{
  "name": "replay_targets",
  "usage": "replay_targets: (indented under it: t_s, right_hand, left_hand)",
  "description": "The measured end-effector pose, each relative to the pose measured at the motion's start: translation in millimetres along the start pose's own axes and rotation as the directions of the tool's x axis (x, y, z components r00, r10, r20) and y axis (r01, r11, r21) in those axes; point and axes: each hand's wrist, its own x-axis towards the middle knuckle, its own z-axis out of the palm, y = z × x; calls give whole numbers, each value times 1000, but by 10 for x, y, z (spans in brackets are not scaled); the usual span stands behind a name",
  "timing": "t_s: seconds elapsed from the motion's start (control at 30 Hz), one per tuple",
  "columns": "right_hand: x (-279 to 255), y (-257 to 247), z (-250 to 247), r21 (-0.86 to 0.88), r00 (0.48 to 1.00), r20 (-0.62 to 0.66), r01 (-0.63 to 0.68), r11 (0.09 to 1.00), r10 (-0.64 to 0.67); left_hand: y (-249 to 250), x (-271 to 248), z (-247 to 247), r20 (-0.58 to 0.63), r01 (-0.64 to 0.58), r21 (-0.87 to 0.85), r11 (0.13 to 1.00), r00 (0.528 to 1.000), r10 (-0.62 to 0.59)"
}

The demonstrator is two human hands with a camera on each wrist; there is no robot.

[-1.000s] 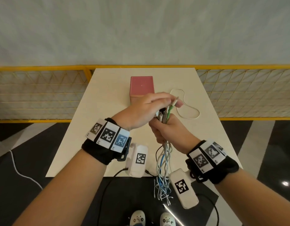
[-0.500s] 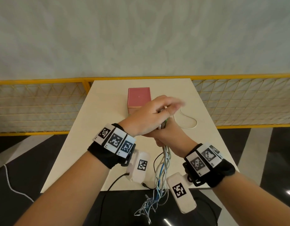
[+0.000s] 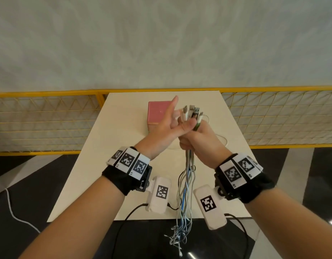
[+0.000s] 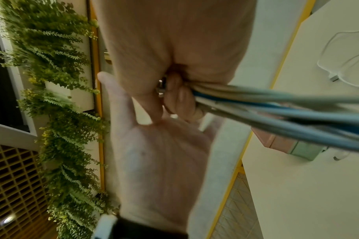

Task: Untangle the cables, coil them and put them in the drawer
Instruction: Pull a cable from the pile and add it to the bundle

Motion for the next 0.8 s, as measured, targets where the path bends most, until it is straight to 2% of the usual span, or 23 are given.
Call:
replay_targets:
  t_s: [0.07,0.1,0.17,0.2,0.27,0.33,0.4,0.47,0.53,0.6,0.67,0.8]
  right_hand:
    - [61,-51,-25,54,1000,-3,19,998,-19]
    - [103,-69,-51,3,1000,-6,31,1000,-31]
    - [176,-120,-106,-251,998,3,69,966,-70]
    - [199,-151,-135,-407,997,5,74,910,-79]
    - [214,-231,-131,-589,998,-35,24,808,-56]
    - [222,-296,-75,-569,998,4,48,821,-55]
    - [244,-281,-38,-415,994,40,105,904,-97]
    - [260,-221,-46,-230,994,64,104,968,-92]
    - [266,-37,-60,-103,980,199,54,993,-33]
    - [240,173,10,-158,947,320,40,987,13]
    - [217,354,148,-235,928,362,0,972,88]
    - [353,748,400,-338,955,291,40,940,64]
  left_hand:
    - [-111,-8,6,89,20,-14,1000,996,-19]
    - [-120,-8,11,111,14,-17,1000,994,-12]
    - [-79,17,-3,103,16,-56,998,995,-10]
    - [-49,28,-14,94,16,-44,999,995,-12]
    - [-34,73,-8,68,24,120,992,997,-32]
    - [-41,132,37,-40,131,193,972,991,-126]
    - [-55,176,45,-148,183,166,969,976,-159]
    - [-91,197,-3,-222,115,170,979,972,-76]
    - [-99,153,-109,-298,35,52,998,954,-18]
    - [-105,164,-225,-359,-31,26,999,933,38]
    - [-91,208,-304,-377,-80,55,995,922,95]
    - [-58,256,-454,-351,-117,-180,977,935,47]
